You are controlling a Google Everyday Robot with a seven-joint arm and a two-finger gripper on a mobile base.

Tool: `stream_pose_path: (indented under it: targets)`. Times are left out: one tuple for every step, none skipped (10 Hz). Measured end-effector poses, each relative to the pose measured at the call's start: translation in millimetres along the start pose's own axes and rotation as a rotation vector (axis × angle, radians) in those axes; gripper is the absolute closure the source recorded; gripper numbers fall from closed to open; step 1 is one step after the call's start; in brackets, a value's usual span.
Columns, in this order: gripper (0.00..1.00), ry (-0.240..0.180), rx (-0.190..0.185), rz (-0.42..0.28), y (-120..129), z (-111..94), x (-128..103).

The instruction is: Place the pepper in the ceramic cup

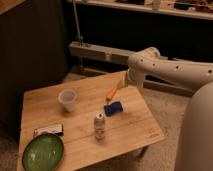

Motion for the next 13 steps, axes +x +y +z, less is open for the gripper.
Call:
stream_pose_path:
  targets:
    - [0.28,0.000,0.000,0.000,0.1,0.0,0.0]
    - [0.28,0.001,0.001,0.001,-0.3,0.2,-0.3]
    - [0.28,0.004,0.000,0.001,-1.5,-1.0,-1.5]
    - [0.28,0.011,-0.017,0.011,-3.0,-4.5,-7.0]
    - [0.28,0.013,-0.022,0.022,-5.1,-10.9,-14.4]
    - [0.28,0.018,-0.027,0.030,-0.9,-14.8,-20.8]
    - [0.28,0.034,-0.039,0.043,13.7,-19.8,-26.4]
    - [0.28,0.058,-0.044,0.063,26.7,-23.2,-27.3]
    - [0.28,0.077,-0.046,0.074,34.5,-22.3,-26.2]
    - [0.28,0.103,-0.049,0.080,44.2,-17.9,-20.8]
    - [0.28,0.123,-0.051,0.088,52.0,-9.7,-12.8]
    - [0.28,0.122,-0.050,0.101,58.5,2.4,-5.9]
    - [0.28,0.109,-0.054,0.126,64.1,20.5,1.2]
